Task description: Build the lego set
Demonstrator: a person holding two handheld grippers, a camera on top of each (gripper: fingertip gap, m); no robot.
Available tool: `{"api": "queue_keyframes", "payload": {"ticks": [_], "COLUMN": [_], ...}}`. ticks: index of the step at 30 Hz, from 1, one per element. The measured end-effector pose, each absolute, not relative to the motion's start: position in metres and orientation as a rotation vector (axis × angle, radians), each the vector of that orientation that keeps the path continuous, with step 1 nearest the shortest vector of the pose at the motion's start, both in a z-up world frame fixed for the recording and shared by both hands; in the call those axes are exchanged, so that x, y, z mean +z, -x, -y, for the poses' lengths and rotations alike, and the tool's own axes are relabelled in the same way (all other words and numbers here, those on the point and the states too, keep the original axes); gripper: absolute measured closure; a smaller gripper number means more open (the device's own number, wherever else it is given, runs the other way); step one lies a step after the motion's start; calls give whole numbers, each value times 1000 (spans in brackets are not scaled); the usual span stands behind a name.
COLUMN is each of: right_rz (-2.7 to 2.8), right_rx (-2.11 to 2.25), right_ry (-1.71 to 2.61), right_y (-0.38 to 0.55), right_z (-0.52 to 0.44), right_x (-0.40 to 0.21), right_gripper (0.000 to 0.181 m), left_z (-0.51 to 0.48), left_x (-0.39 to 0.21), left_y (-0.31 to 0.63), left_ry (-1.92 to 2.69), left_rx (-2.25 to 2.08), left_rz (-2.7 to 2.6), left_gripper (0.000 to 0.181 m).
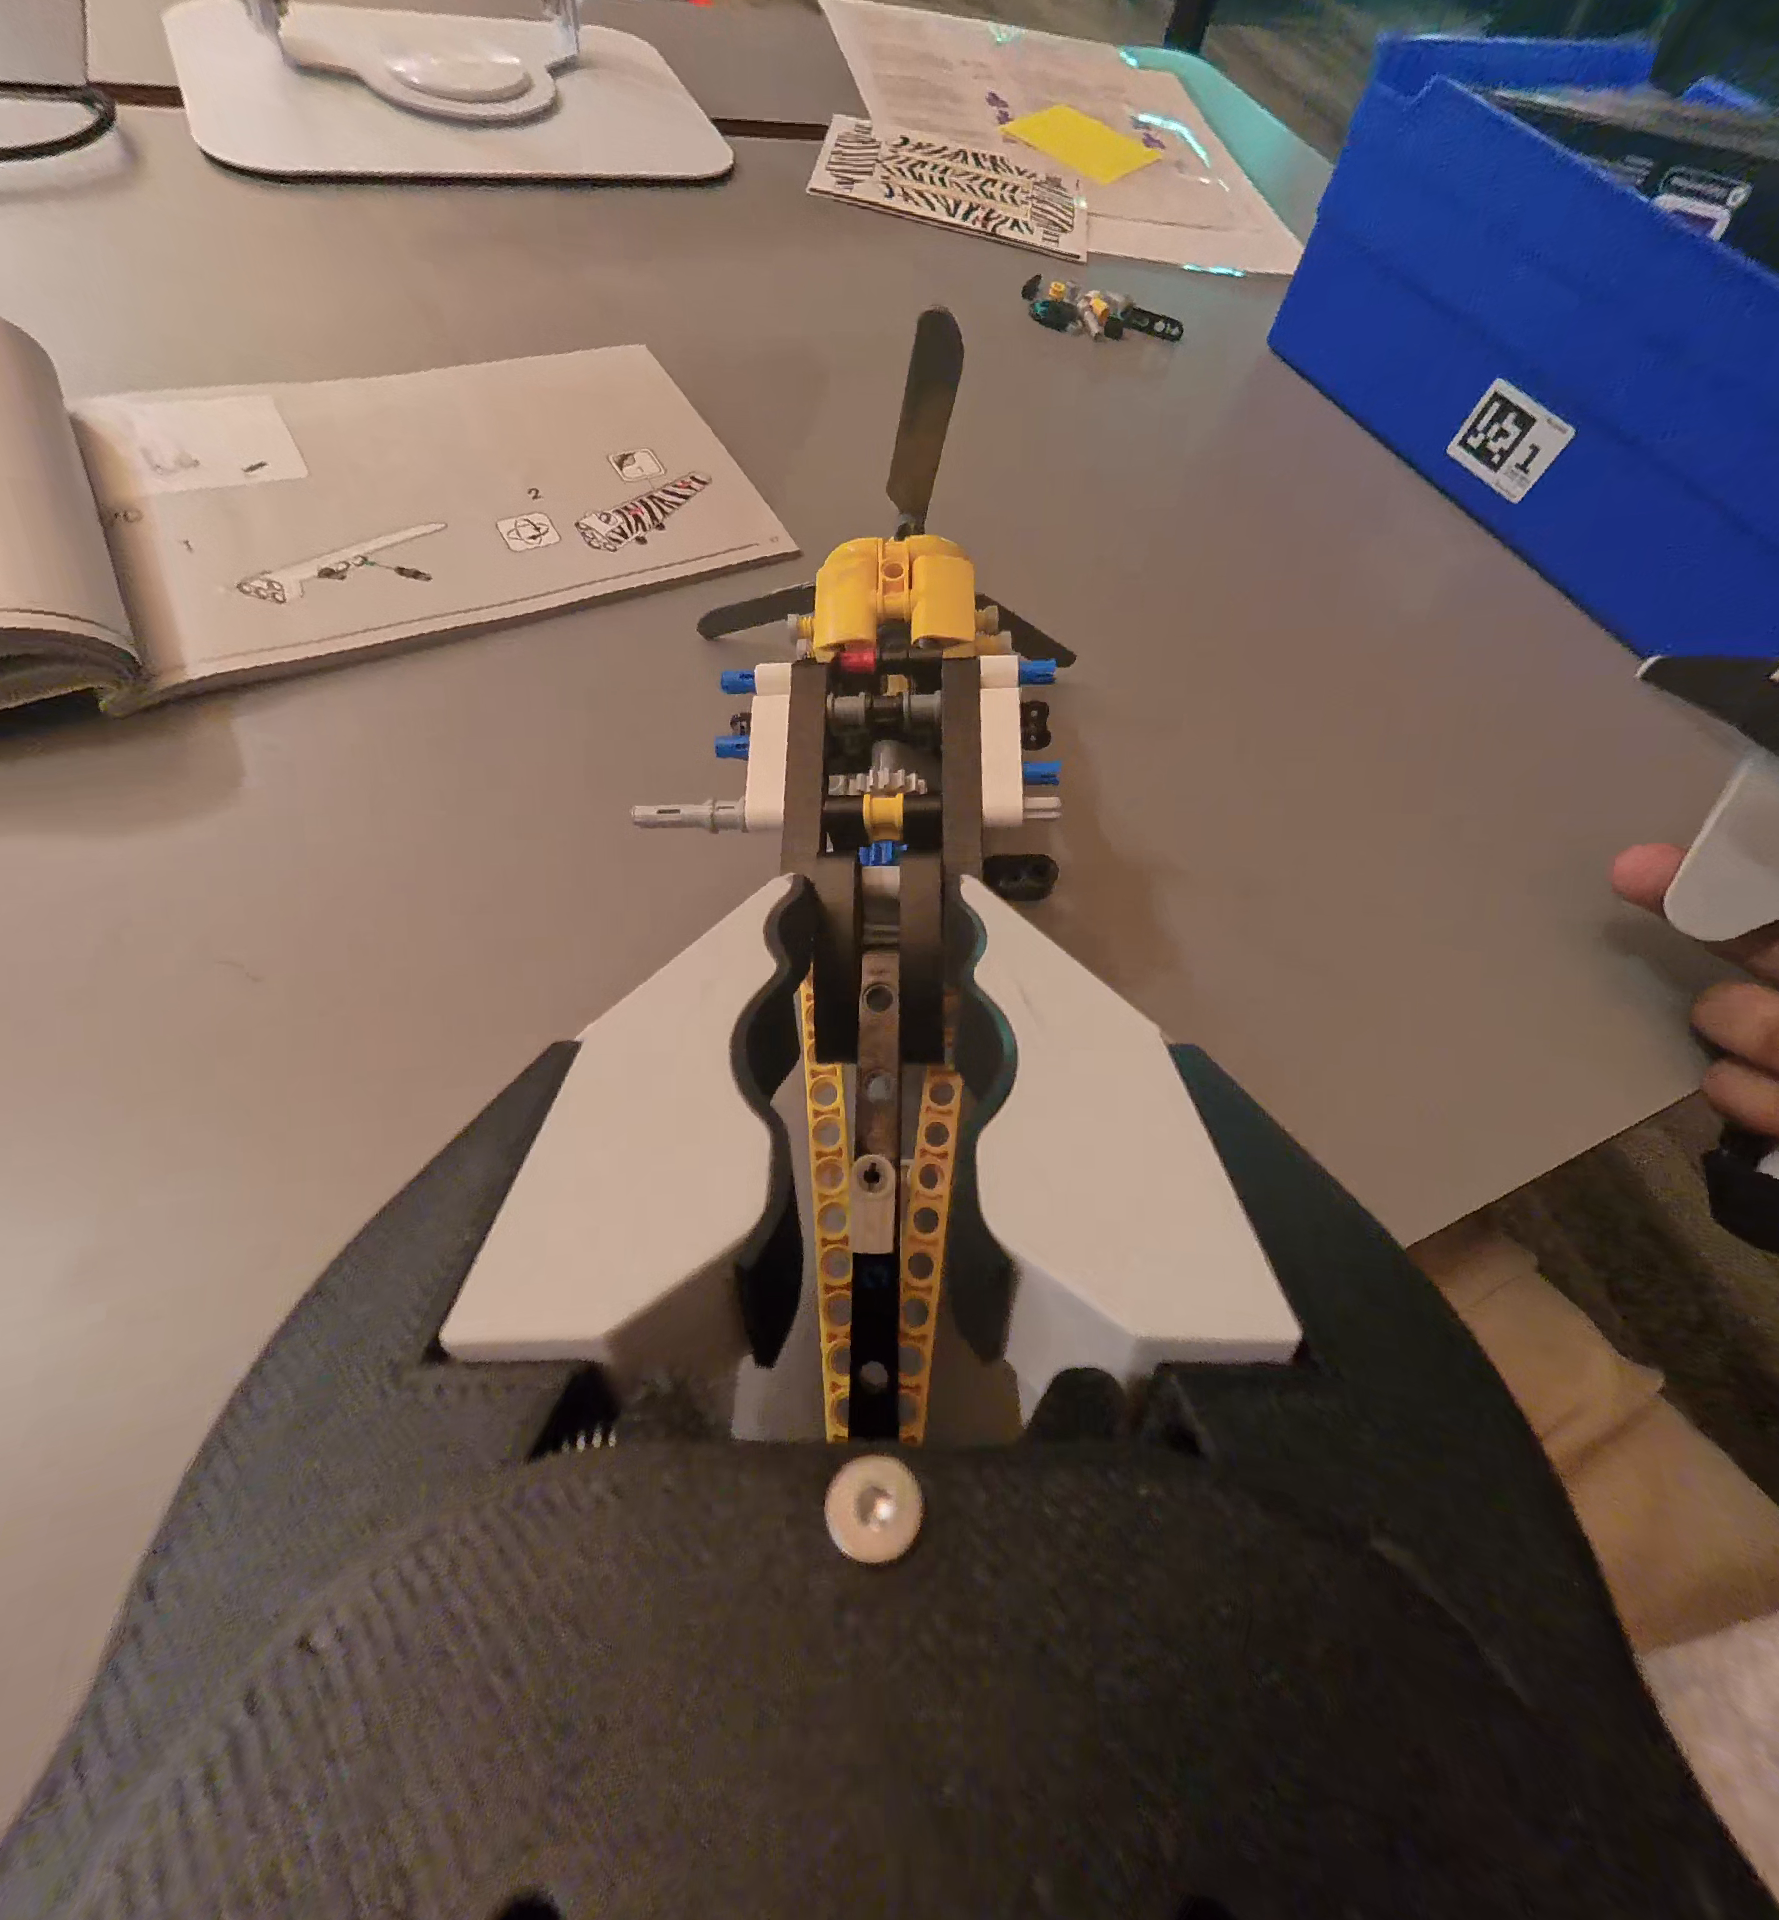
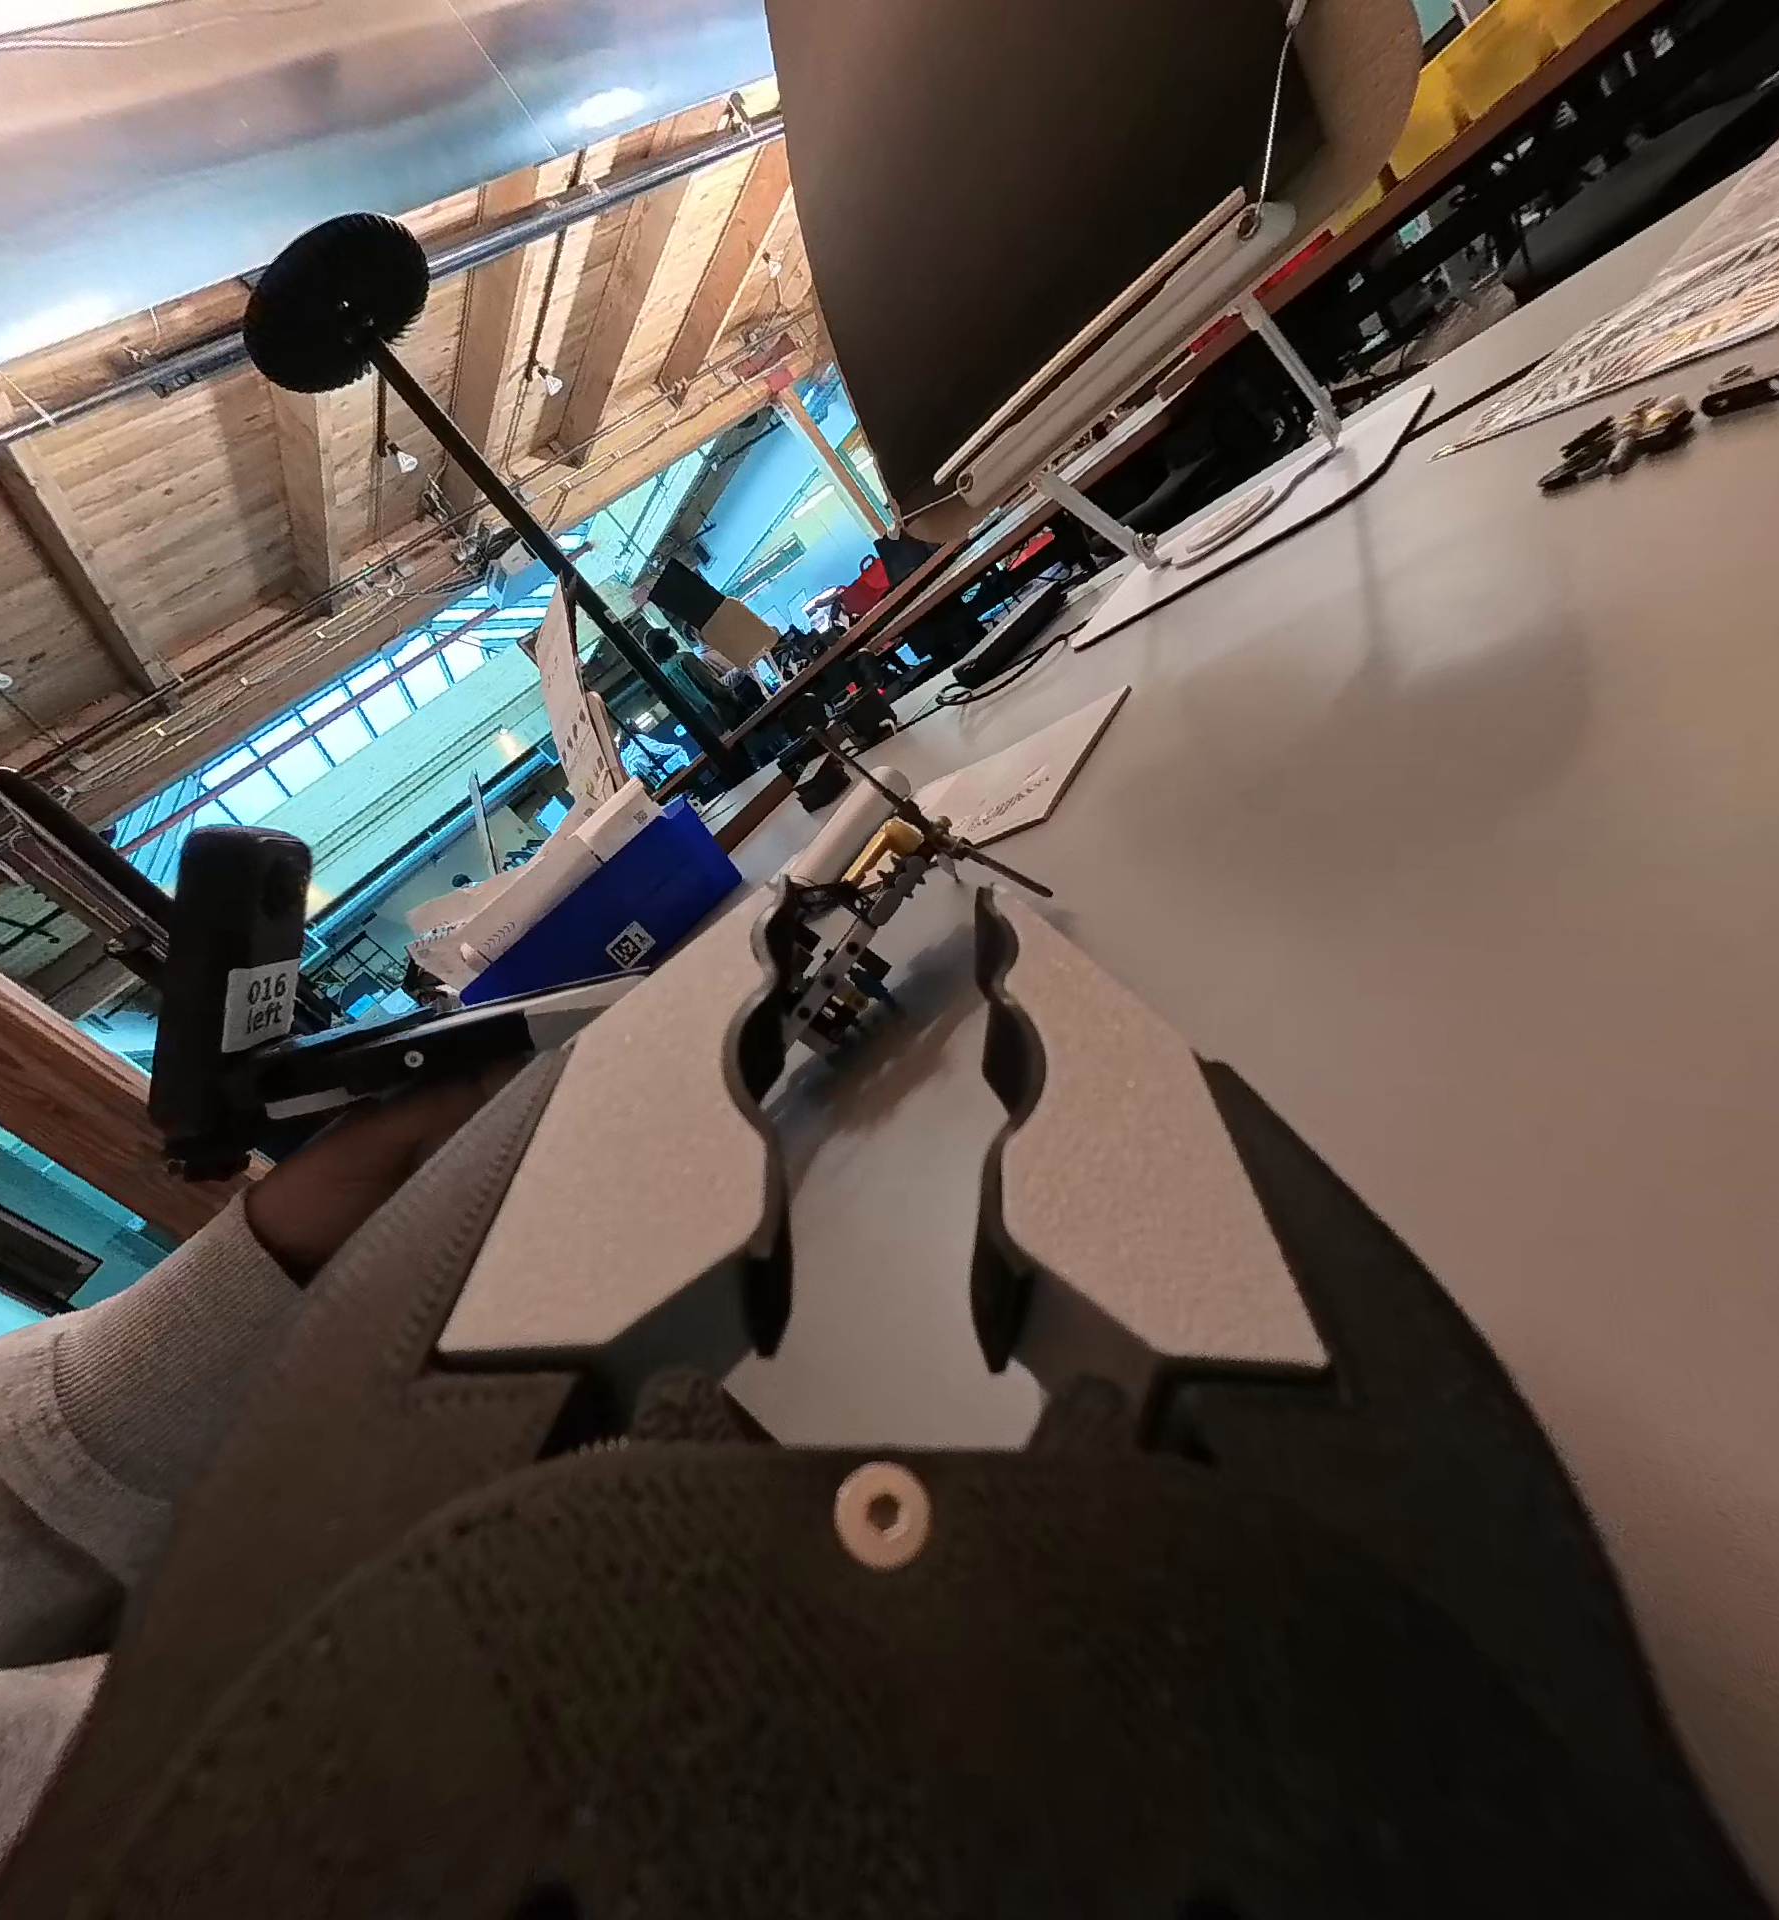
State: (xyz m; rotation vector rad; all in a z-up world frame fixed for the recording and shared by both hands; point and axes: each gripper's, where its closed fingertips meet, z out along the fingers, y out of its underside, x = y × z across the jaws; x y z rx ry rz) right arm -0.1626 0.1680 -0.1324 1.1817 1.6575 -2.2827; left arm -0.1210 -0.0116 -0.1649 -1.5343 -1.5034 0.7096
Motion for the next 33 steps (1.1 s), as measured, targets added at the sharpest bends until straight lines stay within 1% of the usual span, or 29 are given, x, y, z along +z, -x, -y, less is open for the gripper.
{"api": "queue_keyframes", "payload": {"ticks": [2, 3, 4, 6, 7, 9, 13, 16, 20, 24, 33], "right_rz": [-1655, -1654, -1652, -1649, -1647, -1644, -1636, -1633, -1628, -1624, -1611], "right_rx": [-2281, -2281, -2280, -2278, -2276, -2275, -2271, -2271, -2269, -2271, -2271], "right_ry": [-1184, -1185, -1186, -1188, -1188, -1191, -1196, -1199, -1202, -1206, -1213], "right_y": [163, 163, 163, 163, 163, 164, 164, 164, 165, 165, 166], "right_z": [-168, -168, -169, -169, -169, -169, -169, -169, -170, -171, -173], "right_x": [-132, -133, -133, -133, -133, -133, -134, -134, -134, -133, -133], "right_gripper": [149, 149, 149, 149, 149, 149, 150, 150, 149, 150, 150], "left_z": [13, 14, 15, 21, 23, 18, 12, 17, 10, 11, 11], "left_x": [-163, -163, -163, -163, -164, -167, -181, -195, -200, -199, -188], "left_y": [121, 121, 121, 122, 122, 122, 121, 121, 123, 125, 124], "left_ry": [1533, 1538, 1543, 1543, 1545, 1562, 1636, 1751, 1821, 1788, 1317], "left_rx": [724, 734, 746, 785, 794, 759, 714, 764, 716, 607, 210], "left_rz": [1505, 1509, 1517, 1550, 1562, 1569, 1600, 1626, 1593, 1609, 1655], "left_gripper": [156, 150, 142, 117, 109, 100, 102, 117, 140, 141, 143]}}
